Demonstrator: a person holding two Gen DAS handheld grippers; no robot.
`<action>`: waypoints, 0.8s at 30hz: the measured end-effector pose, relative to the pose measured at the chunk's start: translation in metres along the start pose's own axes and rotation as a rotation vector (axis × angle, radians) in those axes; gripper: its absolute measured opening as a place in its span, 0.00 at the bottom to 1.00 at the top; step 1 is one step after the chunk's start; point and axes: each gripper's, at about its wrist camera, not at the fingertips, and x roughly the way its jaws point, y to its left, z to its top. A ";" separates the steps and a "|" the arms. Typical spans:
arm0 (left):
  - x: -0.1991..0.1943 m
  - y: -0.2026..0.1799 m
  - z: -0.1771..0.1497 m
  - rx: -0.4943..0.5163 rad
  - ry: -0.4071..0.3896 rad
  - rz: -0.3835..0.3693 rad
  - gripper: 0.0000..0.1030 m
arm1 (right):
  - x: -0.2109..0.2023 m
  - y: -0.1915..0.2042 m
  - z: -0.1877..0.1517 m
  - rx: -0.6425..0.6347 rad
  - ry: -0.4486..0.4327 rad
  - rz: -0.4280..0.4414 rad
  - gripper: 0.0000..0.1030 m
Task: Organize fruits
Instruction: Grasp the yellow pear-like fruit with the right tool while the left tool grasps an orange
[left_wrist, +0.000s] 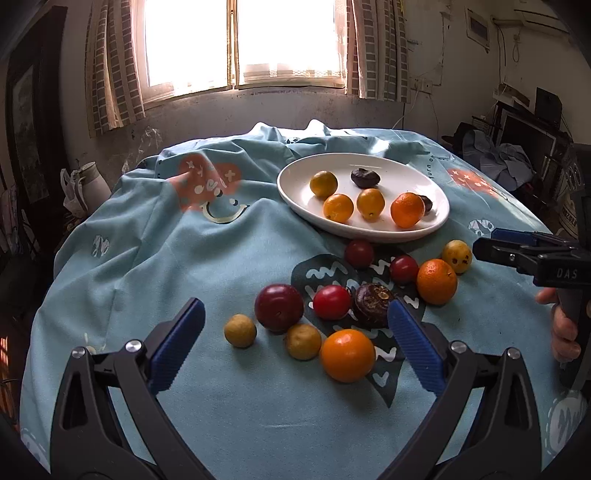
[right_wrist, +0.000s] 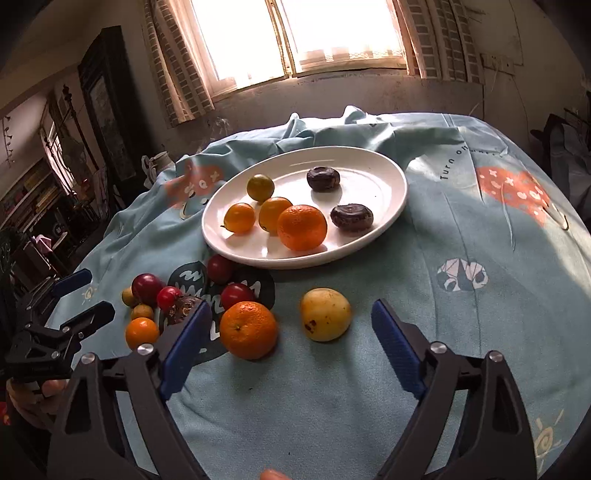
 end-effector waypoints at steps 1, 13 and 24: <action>0.000 -0.002 -0.001 0.008 -0.001 0.003 0.98 | 0.004 -0.005 0.000 0.016 0.011 -0.008 0.69; -0.008 -0.009 -0.010 0.054 -0.005 -0.052 0.98 | 0.034 -0.019 -0.007 0.033 0.088 -0.047 0.52; 0.003 -0.029 -0.020 0.147 0.040 -0.104 0.79 | 0.043 -0.020 -0.004 0.050 0.098 -0.059 0.35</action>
